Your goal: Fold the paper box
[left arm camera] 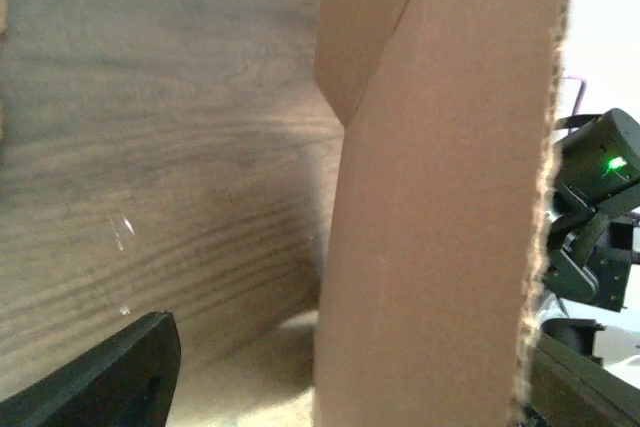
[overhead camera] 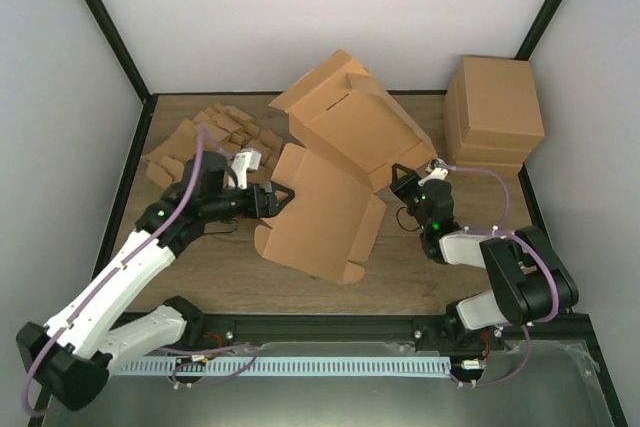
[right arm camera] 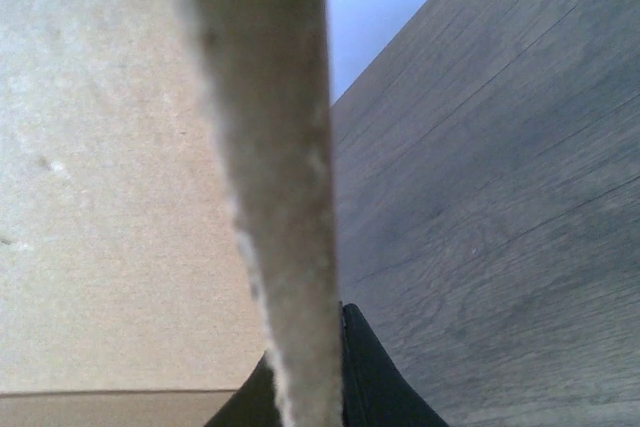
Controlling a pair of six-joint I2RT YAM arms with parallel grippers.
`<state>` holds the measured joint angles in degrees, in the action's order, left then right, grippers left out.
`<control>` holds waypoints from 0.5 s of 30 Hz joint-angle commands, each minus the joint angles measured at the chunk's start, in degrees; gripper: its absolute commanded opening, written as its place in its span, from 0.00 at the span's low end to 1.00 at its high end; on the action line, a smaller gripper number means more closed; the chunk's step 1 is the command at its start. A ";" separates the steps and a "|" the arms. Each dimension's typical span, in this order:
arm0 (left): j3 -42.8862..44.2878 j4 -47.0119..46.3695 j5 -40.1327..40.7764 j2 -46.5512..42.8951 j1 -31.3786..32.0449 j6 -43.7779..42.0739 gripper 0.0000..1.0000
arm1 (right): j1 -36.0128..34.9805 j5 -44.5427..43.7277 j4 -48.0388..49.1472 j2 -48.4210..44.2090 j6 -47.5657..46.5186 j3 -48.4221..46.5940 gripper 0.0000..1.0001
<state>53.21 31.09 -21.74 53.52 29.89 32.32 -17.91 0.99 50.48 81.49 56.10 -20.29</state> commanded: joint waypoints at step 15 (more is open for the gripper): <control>32.82 25.25 14.36 18.57 6.46 -20.48 0.04 | -1.80 3.63 8.81 6.34 10.78 0.75 0.87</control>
<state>81.54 48.64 -12.93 69.43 34.87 18.41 -18.24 2.85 57.65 87.11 62.72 -19.97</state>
